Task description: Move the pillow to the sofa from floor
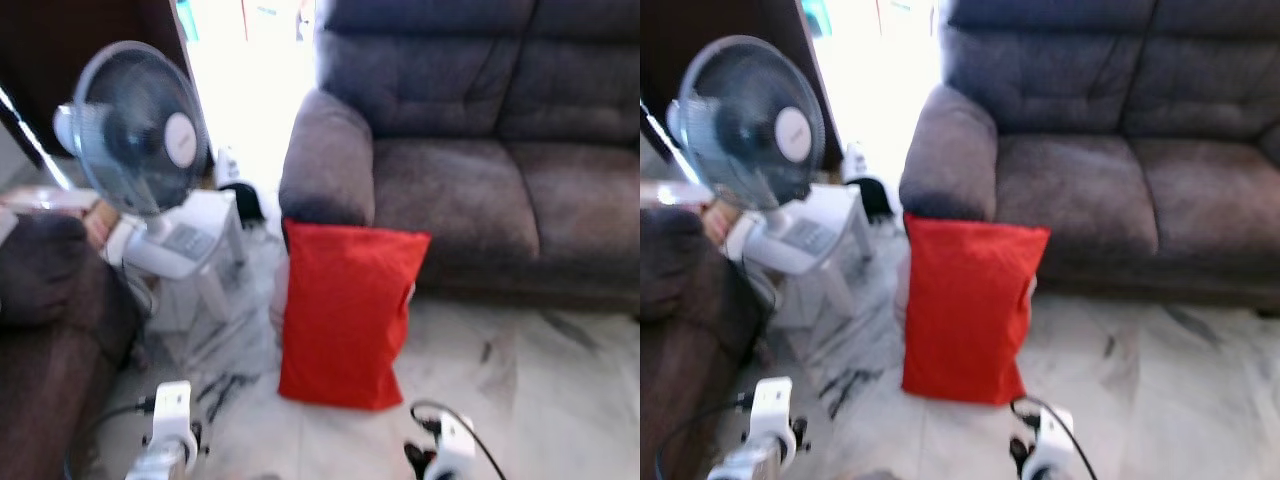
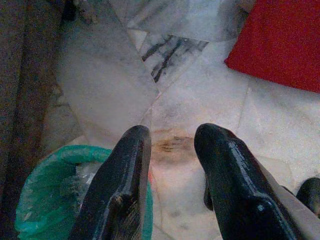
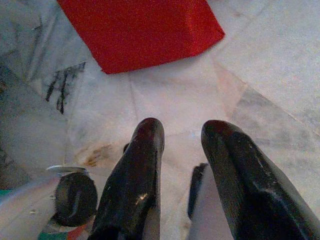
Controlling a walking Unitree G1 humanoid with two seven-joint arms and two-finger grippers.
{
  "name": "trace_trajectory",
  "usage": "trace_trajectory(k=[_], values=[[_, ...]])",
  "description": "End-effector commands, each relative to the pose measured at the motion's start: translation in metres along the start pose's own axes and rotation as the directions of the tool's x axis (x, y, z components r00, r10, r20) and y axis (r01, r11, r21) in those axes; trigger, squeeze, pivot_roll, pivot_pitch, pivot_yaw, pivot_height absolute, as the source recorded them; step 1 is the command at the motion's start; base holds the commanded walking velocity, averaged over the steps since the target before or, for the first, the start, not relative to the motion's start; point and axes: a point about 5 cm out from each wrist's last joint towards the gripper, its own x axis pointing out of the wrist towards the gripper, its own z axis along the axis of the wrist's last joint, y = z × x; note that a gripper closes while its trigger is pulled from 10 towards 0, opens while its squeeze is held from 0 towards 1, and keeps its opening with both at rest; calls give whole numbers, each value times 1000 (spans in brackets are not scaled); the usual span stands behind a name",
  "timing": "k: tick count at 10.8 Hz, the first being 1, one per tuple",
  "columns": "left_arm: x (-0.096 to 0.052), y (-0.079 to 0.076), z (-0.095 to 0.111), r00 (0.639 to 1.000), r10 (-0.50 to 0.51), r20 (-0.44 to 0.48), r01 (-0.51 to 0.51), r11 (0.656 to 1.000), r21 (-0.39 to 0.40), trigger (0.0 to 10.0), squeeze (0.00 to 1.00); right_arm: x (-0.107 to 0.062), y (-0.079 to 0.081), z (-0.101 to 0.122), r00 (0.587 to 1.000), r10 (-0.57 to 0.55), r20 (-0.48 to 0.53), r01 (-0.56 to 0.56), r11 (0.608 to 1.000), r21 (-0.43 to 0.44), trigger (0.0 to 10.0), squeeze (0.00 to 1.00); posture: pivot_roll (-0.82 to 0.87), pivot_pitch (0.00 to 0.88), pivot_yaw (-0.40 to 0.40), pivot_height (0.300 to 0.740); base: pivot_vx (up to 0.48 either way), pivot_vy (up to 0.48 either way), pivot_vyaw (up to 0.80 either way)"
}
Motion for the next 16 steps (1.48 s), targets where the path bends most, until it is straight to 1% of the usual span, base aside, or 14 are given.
trace_trajectory(k=[1, 2, 5, 6, 7, 11, 12, 14, 16], values=[[-1, -3, -9, 999, -19, -32, 19, 1000, -5, 10000, 0, -2, -6, -1, 1000, -19, -4, 19, 1000, 7, 10000, 0, 92, 108, 3, 703, 0, 0, 0], [-1, -4, -9, 999, -23, -35, 23, 1000, -12, 10000, 0, -1, -6, -1, 1000, -17, -3, 17, 1000, 6, 10000, 0, 93, 108, 3, 703, 0, 0, 0], [-1, -3, -9, 999, -16, -37, 16, 1000, -3, 10000, 0, -1, -6, -1, 1000, -15, -2, 15, 1000, 3, 10000, 0, 93, 108, 0, 703, 337, 0, 0], [-1, -4, -9, 999, -18, -36, 17, 1000, -7, 10000, 0, -1, -6, 0, 1000, -14, -4, 14, 1000, -7, 10000, 0, 92, 110, 0, 703, 349, 0, 0], [-1, -4, -9, 999, -19, -35, 19, 1000, -10, 10000, 0, -1, -4, 0, 1000, 3, -1, -3, 999, -44, 10000, 0, 92, 110, 0, 703, 386, 0, 0], [-1, -4, -9, 999, -19, -33, 19, 1000, -11, 10000, 0, -1, -5, 1, 1000, -19, 3, 19, 1000, -6, 10000, 0, 93, 108, 2, 703, 452, 0, 0], [-1, -4, -9, 999, -19, -33, 18, 1000, -11, 10000, 0, -1, -6, 0, 1000, -20, -1, 20, 1000, -15, 10000, 0, 93, 108, 0, 703, 442, 0, 0], [-1, -4, -9, 999, -18, -33, 17, 1000, -9, 10000, 0, -1, -6, 0, 1000, -22, -8, 22, 1000, -9, 10000, 0, 93, 110, 0, 703, 439, 0, 0], [-1, -3, -9, 999, -12, -30, 12, 1000, -2, 10000, 0, -1, -6, -1, 1000, -23, -5, 23, 1000, -8, 10000, 0, 92, 109, 0, 703, 150, 0, 0]])
